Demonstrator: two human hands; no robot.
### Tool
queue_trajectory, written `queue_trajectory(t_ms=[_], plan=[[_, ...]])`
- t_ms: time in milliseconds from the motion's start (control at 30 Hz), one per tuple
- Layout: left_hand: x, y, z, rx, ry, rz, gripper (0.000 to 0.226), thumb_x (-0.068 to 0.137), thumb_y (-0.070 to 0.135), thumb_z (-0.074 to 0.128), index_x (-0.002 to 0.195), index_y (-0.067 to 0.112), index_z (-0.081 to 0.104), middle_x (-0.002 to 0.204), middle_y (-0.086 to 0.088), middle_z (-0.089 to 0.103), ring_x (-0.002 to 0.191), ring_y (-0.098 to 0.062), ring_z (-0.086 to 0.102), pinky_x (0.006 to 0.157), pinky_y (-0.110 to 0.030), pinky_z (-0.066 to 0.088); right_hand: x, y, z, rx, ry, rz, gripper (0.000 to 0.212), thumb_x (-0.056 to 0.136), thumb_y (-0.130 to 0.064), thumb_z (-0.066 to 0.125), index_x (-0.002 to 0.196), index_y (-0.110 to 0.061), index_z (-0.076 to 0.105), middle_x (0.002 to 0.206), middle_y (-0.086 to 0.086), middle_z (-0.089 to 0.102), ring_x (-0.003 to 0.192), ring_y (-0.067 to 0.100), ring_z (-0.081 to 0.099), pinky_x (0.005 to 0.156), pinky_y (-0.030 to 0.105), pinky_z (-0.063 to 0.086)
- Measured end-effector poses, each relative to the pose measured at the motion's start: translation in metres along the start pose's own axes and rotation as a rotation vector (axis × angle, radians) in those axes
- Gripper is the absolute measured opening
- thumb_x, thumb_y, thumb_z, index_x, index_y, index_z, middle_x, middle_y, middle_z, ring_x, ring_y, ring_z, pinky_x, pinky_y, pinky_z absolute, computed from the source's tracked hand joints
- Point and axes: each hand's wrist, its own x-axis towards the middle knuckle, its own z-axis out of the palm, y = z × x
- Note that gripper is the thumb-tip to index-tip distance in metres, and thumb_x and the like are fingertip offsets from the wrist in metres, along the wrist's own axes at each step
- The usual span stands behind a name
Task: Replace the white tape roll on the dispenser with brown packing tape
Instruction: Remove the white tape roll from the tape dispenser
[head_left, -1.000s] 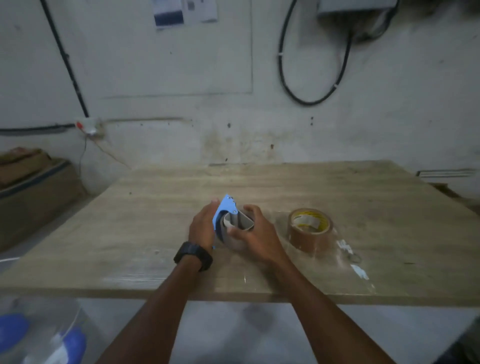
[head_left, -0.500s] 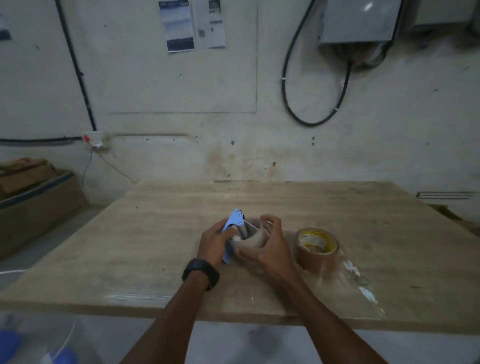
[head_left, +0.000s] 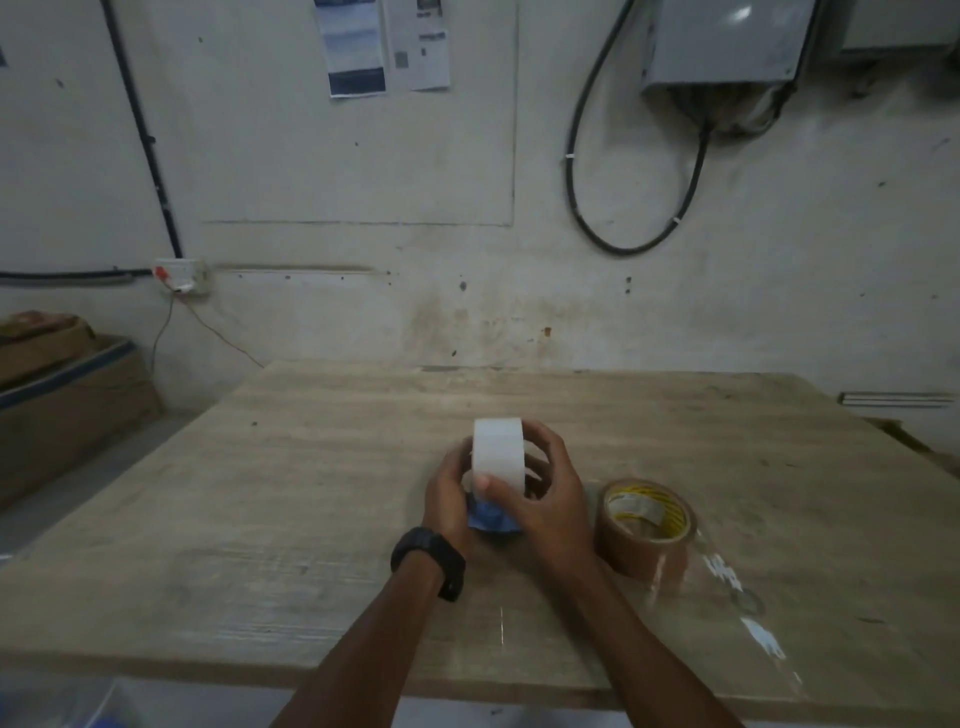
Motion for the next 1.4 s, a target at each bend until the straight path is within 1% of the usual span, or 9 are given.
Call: queue_trajectory(t_ms=[100,233,333,500,633,833,967,1233,1400], plan=[[0.002,-0.004,-0.001,0.007,-0.053,0.01,0.051,0.089,0.063,0.052,0.101,0.021,0.078,0.101,-0.014,0.077,0.091,-0.03,0.073,0.09,-0.051,0.057,-0.001,0.0,0.0,0.037,-0.075,0.036,0.073,0.069,-0.049,0.081,0.132,-0.037,0.048,0.127,-0.009,0.061,0.111,0.01,0.063,0.085,0.033,0.058],[0.004,-0.009,0.002,0.099,-0.11,0.082,0.065,0.076,0.074,0.061,0.122,0.028,0.069,0.121,-0.011,0.072,0.11,-0.033,0.069,0.099,-0.056,0.053,-0.002,0.005,-0.003,0.269,-0.072,0.136,0.058,0.082,-0.04,0.07,0.134,-0.028,0.049,0.125,0.006,0.065,0.112,0.027,0.065,0.097,0.056,0.05],[0.004,-0.008,0.001,0.081,-0.152,0.078,0.058,0.085,0.067,0.057,0.124,0.026,0.068,0.119,-0.011,0.074,0.108,-0.031,0.071,0.096,-0.051,0.056,-0.003,0.005,-0.001,0.316,-0.071,0.161,0.053,0.085,-0.038,0.069,0.133,-0.028,0.051,0.125,0.011,0.065,0.112,0.033,0.065,0.098,0.061,0.047],[0.003,-0.011,0.0,0.039,-0.202,0.064,0.052,0.086,0.059,0.052,0.117,0.021,0.069,0.097,-0.005,0.08,0.086,-0.02,0.076,0.067,-0.029,0.059,-0.004,0.004,-0.003,0.288,-0.087,0.166,0.048,0.088,-0.036,0.066,0.133,-0.029,0.052,0.123,0.008,0.067,0.11,0.029,0.067,0.096,0.055,0.051],[0.003,-0.01,0.001,0.0,-0.166,0.054,0.062,0.077,0.064,0.053,0.115,0.018,0.072,0.1,-0.011,0.079,0.088,-0.026,0.075,0.073,-0.036,0.06,-0.004,0.007,-0.004,0.271,-0.107,0.173,0.048,0.089,-0.034,0.063,0.135,-0.026,0.052,0.122,0.005,0.068,0.109,0.025,0.067,0.093,0.046,0.055],[0.004,-0.01,0.0,0.046,-0.138,0.092,0.052,0.077,0.066,0.051,0.099,0.026,0.078,0.096,-0.01,0.079,0.085,-0.025,0.075,0.08,-0.042,0.061,-0.002,0.008,-0.002,0.207,-0.069,0.161,0.059,0.077,-0.05,0.07,0.13,-0.032,0.055,0.118,0.004,0.068,0.105,0.026,0.067,0.089,0.054,0.055],[0.006,-0.013,-0.002,0.07,-0.108,0.102,0.059,0.074,0.072,0.052,0.104,0.028,0.077,0.104,-0.012,0.078,0.101,-0.035,0.072,0.094,-0.053,0.057,-0.003,0.007,-0.002,0.176,-0.054,0.145,0.057,0.076,-0.053,0.07,0.128,-0.035,0.056,0.117,0.002,0.068,0.102,0.022,0.068,0.086,0.052,0.057],[0.005,-0.009,0.001,0.024,-0.098,0.036,0.058,0.07,0.075,0.055,0.091,0.027,0.082,0.099,-0.014,0.078,0.094,-0.033,0.071,0.093,-0.051,0.057,-0.003,0.006,-0.001,0.076,-0.024,0.126,0.059,0.075,-0.061,0.069,0.128,-0.037,0.055,0.118,-0.003,0.067,0.097,0.015,0.069,0.082,0.043,0.06],[0.009,-0.01,-0.001,-0.059,-0.085,-0.023,0.097,0.04,0.082,0.077,0.112,0.016,0.075,0.109,-0.019,0.075,0.1,-0.035,0.071,0.095,-0.052,0.055,-0.002,0.006,0.0,0.084,0.019,0.136,0.062,0.076,-0.062,0.066,0.13,-0.032,0.057,0.117,-0.003,0.068,0.097,0.012,0.07,0.08,0.04,0.061]])
